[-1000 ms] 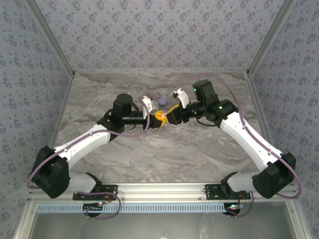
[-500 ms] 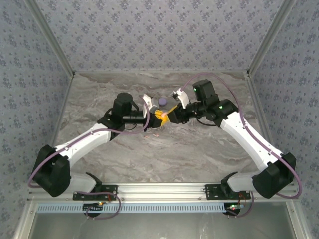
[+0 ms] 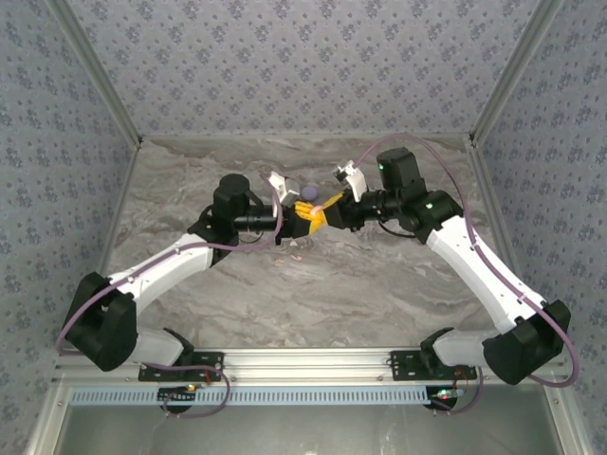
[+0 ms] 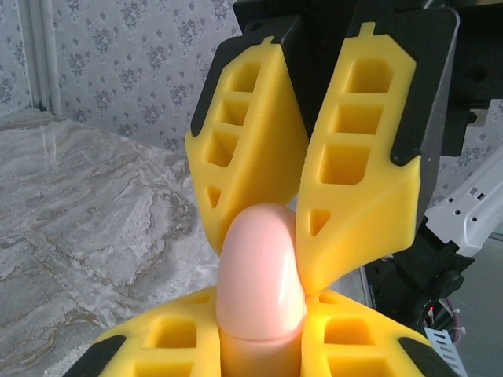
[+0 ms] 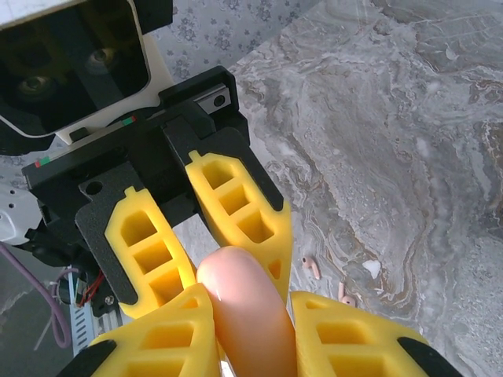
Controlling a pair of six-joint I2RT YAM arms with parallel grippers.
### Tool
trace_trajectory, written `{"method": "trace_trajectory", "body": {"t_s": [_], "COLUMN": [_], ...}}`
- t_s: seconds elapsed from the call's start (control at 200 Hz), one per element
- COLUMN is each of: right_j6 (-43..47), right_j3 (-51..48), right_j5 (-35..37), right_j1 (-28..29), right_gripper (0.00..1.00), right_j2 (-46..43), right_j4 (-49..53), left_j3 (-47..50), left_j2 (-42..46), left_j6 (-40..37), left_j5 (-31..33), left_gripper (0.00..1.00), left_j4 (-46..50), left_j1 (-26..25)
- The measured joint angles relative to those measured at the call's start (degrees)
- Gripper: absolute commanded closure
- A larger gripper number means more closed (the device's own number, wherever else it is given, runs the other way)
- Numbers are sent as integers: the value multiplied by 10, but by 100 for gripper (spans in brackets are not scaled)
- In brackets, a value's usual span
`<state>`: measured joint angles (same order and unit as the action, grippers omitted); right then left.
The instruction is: Insert wireless bluetooth earbuds into charging case
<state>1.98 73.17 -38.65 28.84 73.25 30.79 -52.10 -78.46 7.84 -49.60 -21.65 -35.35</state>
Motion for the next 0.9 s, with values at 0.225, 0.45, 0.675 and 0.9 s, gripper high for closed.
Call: {"method": "trace_trajectory", "body": {"t_s": [0.225, 0.45, 0.675, 0.9], "right_j6": [-10, -13, -16, -23], "right_j3": [-2, -3, -3, -3], "right_j5": [-10, -13, -15, -16], "right_j1": [-6, -8, -10, -15], "right_gripper": [87, 87, 87, 87], "right_j2": [-4, -5, -5, -5], "right_j4": [-10, -15, -17, -19], "left_j3": [0, 0, 0, 0], "left_j2": [0, 0, -1, -1], "left_j6": [9, 14, 18, 19], "left_j5": [-1, -1, 1, 10], "left_gripper": [79, 75, 71, 67], "left_j4": [-14, -21, -26, -26], "left_j1": [0, 0, 0, 0]}}
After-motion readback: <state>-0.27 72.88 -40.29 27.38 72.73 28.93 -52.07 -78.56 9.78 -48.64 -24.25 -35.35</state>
